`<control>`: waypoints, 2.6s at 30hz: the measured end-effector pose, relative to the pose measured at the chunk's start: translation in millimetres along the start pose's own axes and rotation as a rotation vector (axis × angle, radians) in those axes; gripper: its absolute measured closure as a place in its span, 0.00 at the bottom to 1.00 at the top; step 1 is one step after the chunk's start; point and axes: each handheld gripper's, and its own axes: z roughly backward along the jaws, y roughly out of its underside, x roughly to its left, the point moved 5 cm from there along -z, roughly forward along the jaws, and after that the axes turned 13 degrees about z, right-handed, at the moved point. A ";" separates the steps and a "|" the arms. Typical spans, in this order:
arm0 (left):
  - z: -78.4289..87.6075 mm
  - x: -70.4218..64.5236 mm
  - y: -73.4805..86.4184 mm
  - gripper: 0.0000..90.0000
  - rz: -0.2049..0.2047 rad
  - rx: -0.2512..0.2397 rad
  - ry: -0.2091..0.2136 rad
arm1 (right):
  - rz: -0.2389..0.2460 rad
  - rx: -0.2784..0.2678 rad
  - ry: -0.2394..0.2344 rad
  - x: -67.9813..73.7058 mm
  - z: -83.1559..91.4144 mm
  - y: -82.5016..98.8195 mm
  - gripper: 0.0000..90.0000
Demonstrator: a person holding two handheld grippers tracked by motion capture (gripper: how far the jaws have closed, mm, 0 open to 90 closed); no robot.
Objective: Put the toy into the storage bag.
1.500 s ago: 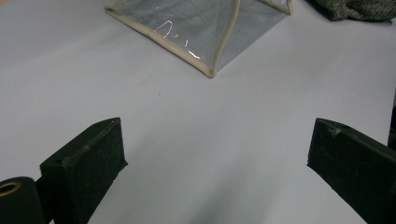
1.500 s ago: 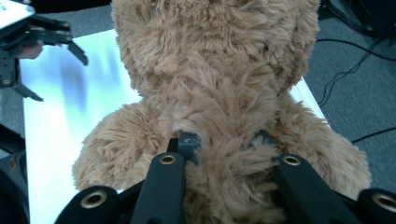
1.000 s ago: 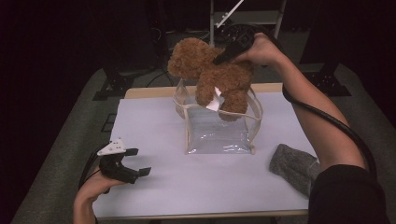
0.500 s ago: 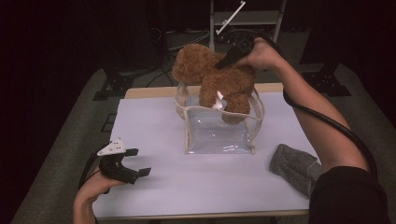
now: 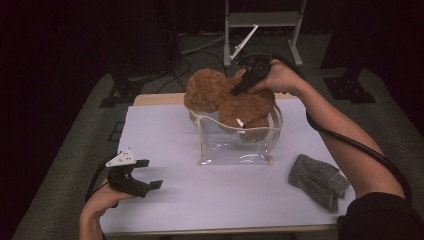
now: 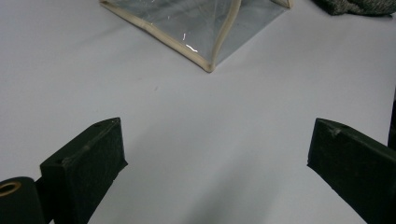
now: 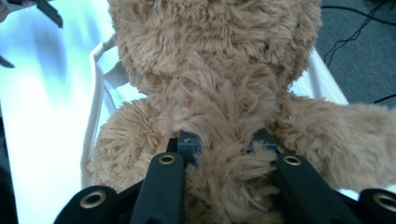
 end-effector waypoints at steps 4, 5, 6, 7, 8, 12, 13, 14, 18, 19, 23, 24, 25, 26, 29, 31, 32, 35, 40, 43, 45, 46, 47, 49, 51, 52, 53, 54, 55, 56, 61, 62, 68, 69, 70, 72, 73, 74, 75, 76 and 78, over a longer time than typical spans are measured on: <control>0.5 -0.5 -0.9 0.03 -0.007 -0.002 0.000 | -0.008 -0.003 -0.020 5.3 -3.7 6.3 0.80; 0.3 -0.5 -0.6 0.03 -0.005 0.000 0.000 | -0.013 -0.008 -0.028 6.4 -4.2 7.7 0.80; 0.3 -0.5 -0.6 0.03 -0.005 0.000 0.000 | -0.013 -0.008 -0.028 6.4 -4.2 7.7 0.80; -0.8 -0.3 -0.2 0.03 0.002 0.001 -0.002 | -0.019 -0.017 -0.041 8.8 -5.6 10.3 0.80; -1.2 -0.3 -0.1 0.03 0.000 0.003 -0.001 | -0.015 -0.017 -0.043 9.4 -6.6 11.8 0.80; -2.1 -0.8 -0.7 0.03 -0.005 0.005 0.002 | -0.031 -0.019 -0.059 12.8 -9.0 17.0 0.80; -2.2 -0.7 -0.6 0.03 -0.004 0.005 0.001 | -0.029 -0.028 -0.064 13.8 -8.8 17.7 0.81; -2.2 -0.7 -0.6 0.03 -0.004 0.005 0.001 | -0.029 -0.028 -0.067 15.1 -8.3 17.8 0.81; -2.7 -0.1 -0.5 0.03 -0.003 0.009 -0.001 | -0.011 -0.025 -0.077 21.6 -6.2 15.9 0.81; -2.9 -0.1 -0.7 0.03 -0.004 0.009 0.000 | -0.002 -0.023 -0.079 23.9 -5.4 14.8 0.80; -2.7 -0.7 -1.1 0.03 -0.004 0.006 0.002 | 0.017 -0.026 -0.085 30.6 -1.5 12.1 0.80; -2.6 -0.7 -1.0 0.03 -0.004 0.006 0.001 | 0.016 -0.027 -0.086 30.8 -1.4 12.5 0.80; -2.6 -0.6 -0.8 0.03 -0.004 0.006 0.002 | 0.014 -0.027 -0.087 31.0 -1.2 13.3 0.80; -2.6 -0.4 -0.6 0.03 -0.003 0.007 0.001 | 0.008 -0.030 -0.088 30.4 -1.3 14.4 0.80; -3.0 0.0 0.1 0.03 -0.001 0.010 0.001 | -0.012 -0.026 -0.084 27.1 -3.1 19.8 0.80; -3.1 0.1 0.2 0.03 0.001 0.009 0.001 | -0.032 -0.023 -0.081 22.7 -6.7 25.9 0.80; -2.8 0.0 0.3 0.03 0.001 0.009 0.001 | -0.042 -0.021 -0.084 21.6 -8.4 28.2 0.80; -3.0 0.2 0.6 0.03 0.002 0.008 -0.001 | -0.054 -0.015 -0.085 18.0 -14.0 33.9 0.81; -3.1 -0.1 1.5 0.03 0.002 0.012 0.000 | -0.066 0.004 -0.082 14.8 -22.9 40.4 0.81; -1.4 0.8 1.6 0.03 0.001 0.011 -0.004 | -0.067 0.022 -0.086 14.7 -28.9 44.0 0.81; -1.0 1.3 2.0 0.03 -0.002 0.014 -0.006 | -0.066 0.034 -0.087 14.3 -32.7 46.1 0.81; -1.2 1.4 2.3 0.03 0.001 0.016 -0.006 | -0.066 0.038 -0.091 14.2 -34.6 46.8 0.81; -1.3 1.1 2.6 0.03 0.004 0.017 -0.005 | -0.065 0.046 -0.093 14.1 -37.4 47.5 0.81; -1.5 0.6 2.6 0.03 0.005 0.015 -0.003 | -0.063 0.062 -0.095 14.5 -42.5 48.2 0.81; -1.1 0.8 2.3 0.03 0.003 0.013 -0.004 | -0.063 0.078 -0.094 15.3 -47.7 48.9 0.81; -1.1 0.8 2.3 0.03 0.003 0.013 -0.004 | -0.063 0.078 -0.094 15.3 -47.7 48.9 0.81; -0.8 0.8 2.6 0.03 0.004 0.012 -0.003 | -0.054 0.094 -0.092 15.2 -54.5 50.9 0.81; -0.8 0.8 2.6 0.03 0.004 0.012 -0.003 | -0.059 0.096 -0.091 15.5 -56.1 51.3 0.80; -0.3 1.0 2.8 0.03 0.004 0.011 -0.005 | -0.060 0.091 -0.091 14.9 -57.6 51.3 0.80; -0.1 0.7 2.7 0.03 0.007 0.008 -0.004 | -0.056 0.087 -0.088 14.4 -57.9 50.9 0.79; -0.7 0.1 2.1 0.03 0.007 0.008 -0.001 | -0.027 0.075 -0.059 15.0 -55.4 46.2 0.64; -0.7 0.1 2.1 0.03 0.007 0.008 -0.001 | -0.027 0.075 -0.059 15.0 -55.4 46.2 0.64; -1.6 -1.2 -0.1 0.03 0.000 0.008 0.004 | 0.000 0.043 -0.021 16.1 -50.3 40.2 0.49; -1.7 -1.1 0.1 0.03 0.002 0.009 0.003 | 0.009 0.041 -0.013 15.4 -49.1 37.9 0.49; -1.7 -1.1 0.4 0.03 0.003 0.009 0.003 | 0.013 0.039 -0.008 15.0 -48.5 36.4 0.49; -1.3 -0.5 0.4 0.03 0.000 0.009 0.001 | 0.024 0.045 -0.001 15.0 -48.6 32.1 0.49; -1.1 -0.4 0.4 0.03 0.001 0.007 0.001 | 0.029 0.051 0.001 15.1 -49.2 30.9 0.48; -0.8 -0.5 0.5 0.03 0.003 0.006 0.001 | 0.039 0.057 0.006 15.2 -50.2 29.2 0.48; -0.7 -0.5 0.7 0.03 0.004 0.004 0.002 | 0.045 0.058 0.008 15.1 -50.8 27.3 0.48; -0.5 -0.4 1.0 0.03 0.006 0.003 0.002 | 0.047 0.056 0.009 14.3 -51.3 25.5 0.48; -0.1 0.3 1.6 0.03 0.008 0.005 0.000 | 0.047 0.047 0.012 12.3 -52.3 21.8 0.49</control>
